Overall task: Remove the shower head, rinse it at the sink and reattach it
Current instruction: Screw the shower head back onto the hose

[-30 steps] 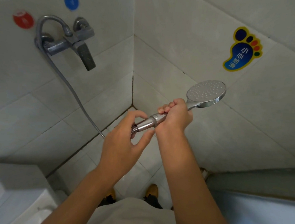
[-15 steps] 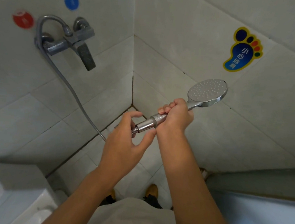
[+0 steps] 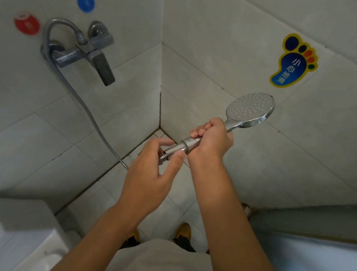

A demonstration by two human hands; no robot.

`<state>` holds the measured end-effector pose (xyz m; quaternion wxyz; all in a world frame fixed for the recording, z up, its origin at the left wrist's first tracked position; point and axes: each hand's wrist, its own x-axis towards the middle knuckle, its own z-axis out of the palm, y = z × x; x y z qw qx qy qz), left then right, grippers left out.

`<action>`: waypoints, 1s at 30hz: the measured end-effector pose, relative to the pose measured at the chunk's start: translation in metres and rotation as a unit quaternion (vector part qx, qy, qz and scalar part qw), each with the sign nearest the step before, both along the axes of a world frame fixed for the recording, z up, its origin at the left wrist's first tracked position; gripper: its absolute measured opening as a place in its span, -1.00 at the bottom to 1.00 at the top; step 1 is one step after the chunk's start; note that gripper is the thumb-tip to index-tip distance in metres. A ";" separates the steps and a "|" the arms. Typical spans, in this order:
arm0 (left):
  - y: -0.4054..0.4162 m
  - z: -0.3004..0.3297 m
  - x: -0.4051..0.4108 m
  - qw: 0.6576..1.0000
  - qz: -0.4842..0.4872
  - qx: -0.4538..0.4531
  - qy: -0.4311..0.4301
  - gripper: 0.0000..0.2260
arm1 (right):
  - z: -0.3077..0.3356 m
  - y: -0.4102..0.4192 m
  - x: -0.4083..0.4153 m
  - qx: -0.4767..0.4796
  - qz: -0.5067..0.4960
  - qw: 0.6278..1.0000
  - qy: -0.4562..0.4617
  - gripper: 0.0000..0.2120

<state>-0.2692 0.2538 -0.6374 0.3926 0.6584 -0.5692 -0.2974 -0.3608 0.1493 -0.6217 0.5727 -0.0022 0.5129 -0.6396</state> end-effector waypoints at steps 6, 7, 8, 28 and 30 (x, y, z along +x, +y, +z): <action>-0.003 -0.002 0.001 0.998 -0.002 -0.032 -0.061 -0.84 | 0.000 0.000 0.000 0.004 0.006 1.000 -0.004 -0.83; -0.003 -0.002 0.001 0.999 -0.005 -0.028 -0.043 -0.87 | 0.000 -0.001 0.000 0.004 0.005 1.000 -0.008 -0.83; -0.002 -0.002 0.000 0.999 -0.004 -0.022 -0.027 -0.79 | 0.001 -0.001 -0.001 0.004 0.005 1.000 -0.011 -0.84; 0.005 0.002 0.000 0.999 0.005 -0.014 -0.039 -0.64 | 0.001 0.006 0.003 0.001 0.007 1.000 0.002 -0.82; 0.004 0.001 0.000 0.998 0.006 -0.005 -0.056 -0.57 | 0.002 0.007 0.003 0.003 0.007 1.000 0.001 -0.82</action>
